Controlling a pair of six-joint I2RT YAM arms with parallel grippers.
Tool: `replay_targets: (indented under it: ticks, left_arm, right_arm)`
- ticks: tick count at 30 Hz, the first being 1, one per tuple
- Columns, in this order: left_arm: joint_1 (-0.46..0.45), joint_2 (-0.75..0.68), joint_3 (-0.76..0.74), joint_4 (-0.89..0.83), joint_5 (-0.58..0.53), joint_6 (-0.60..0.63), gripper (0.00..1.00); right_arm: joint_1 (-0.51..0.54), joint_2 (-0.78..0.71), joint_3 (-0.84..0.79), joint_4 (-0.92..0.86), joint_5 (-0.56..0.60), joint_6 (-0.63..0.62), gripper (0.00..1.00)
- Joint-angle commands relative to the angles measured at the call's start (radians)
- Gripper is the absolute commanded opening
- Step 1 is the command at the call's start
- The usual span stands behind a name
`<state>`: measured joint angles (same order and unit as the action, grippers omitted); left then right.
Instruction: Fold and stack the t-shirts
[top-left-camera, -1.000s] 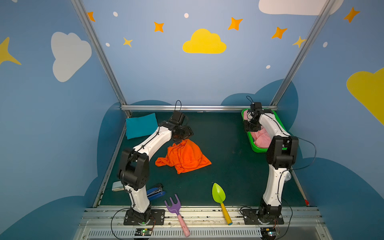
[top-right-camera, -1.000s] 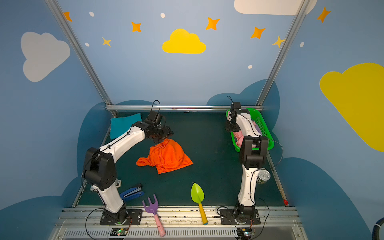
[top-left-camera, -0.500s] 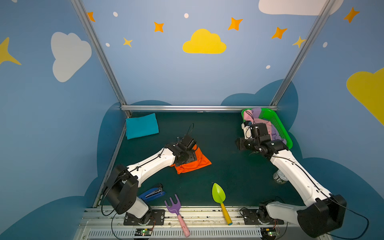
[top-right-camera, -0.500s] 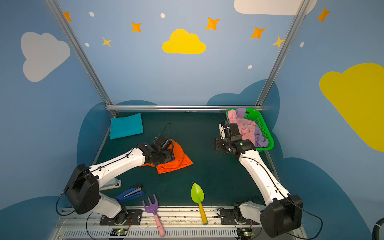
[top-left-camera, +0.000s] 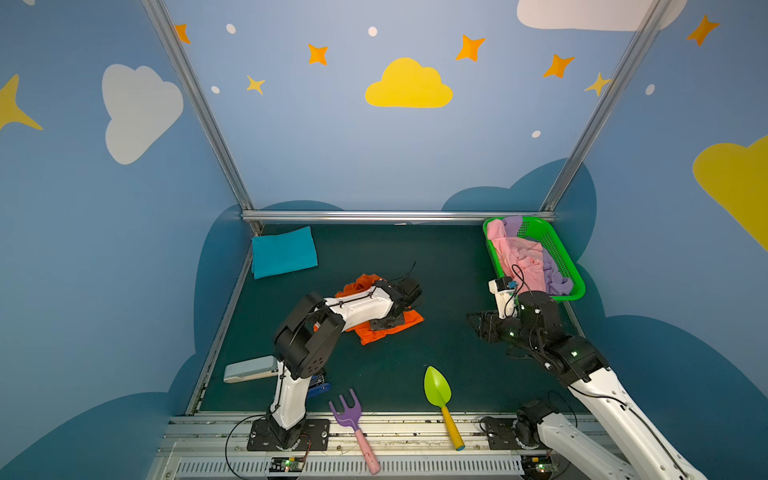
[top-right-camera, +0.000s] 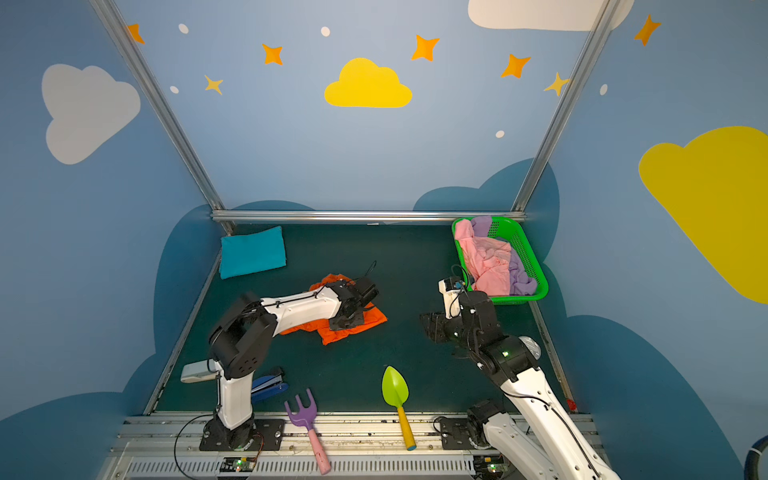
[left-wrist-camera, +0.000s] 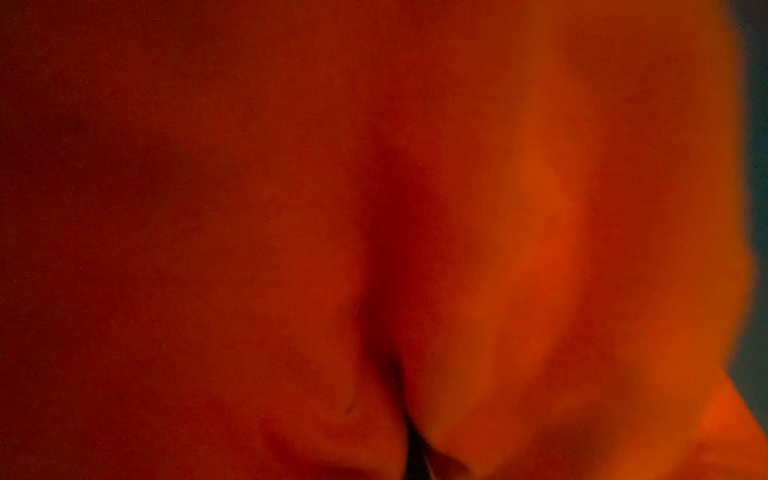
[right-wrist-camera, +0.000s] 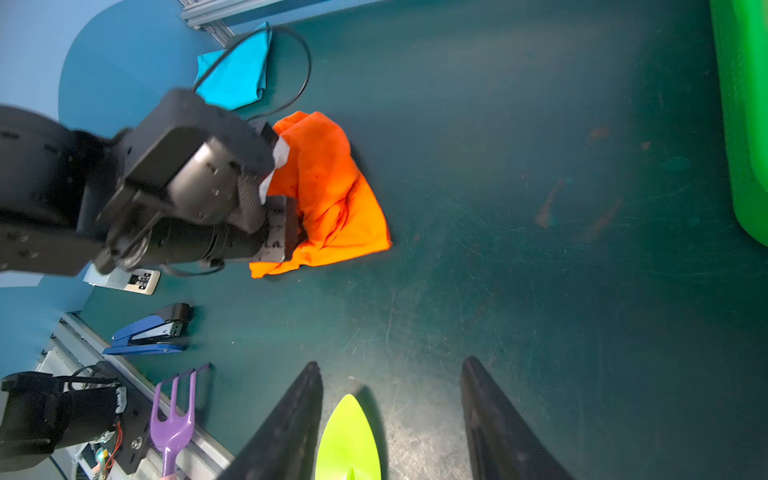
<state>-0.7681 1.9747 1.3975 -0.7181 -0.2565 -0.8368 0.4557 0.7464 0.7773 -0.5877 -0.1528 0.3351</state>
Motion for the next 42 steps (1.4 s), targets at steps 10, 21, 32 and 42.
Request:
replay_targets:
  ticks: [10, 21, 32, 42]
  left_arm:
    - [0.000, -0.401, 0.435, -0.134, -0.088, 0.172, 0.04]
    - [0.025, -0.784, 0.320, -0.082, -0.244, 0.207, 0.04]
    - [0.079, -0.818, 0.294, -0.150, -0.252, 0.199, 0.04]
    - [0.125, -0.788, 0.387, -0.202, -0.176, 0.217, 0.04]
  right_arm:
    - [0.012, 0.164, 0.068, 0.068, -0.069, 0.005, 0.48]
    - [0.138, 0.423, 0.120, 0.284, -0.111, 0.009, 0.81]
    - [0.599, 0.677, 0.185, 0.511, 0.065, 0.010, 0.81]
    - [0.612, 1.076, 0.558, 0.392, 0.087, 0.076, 0.71]
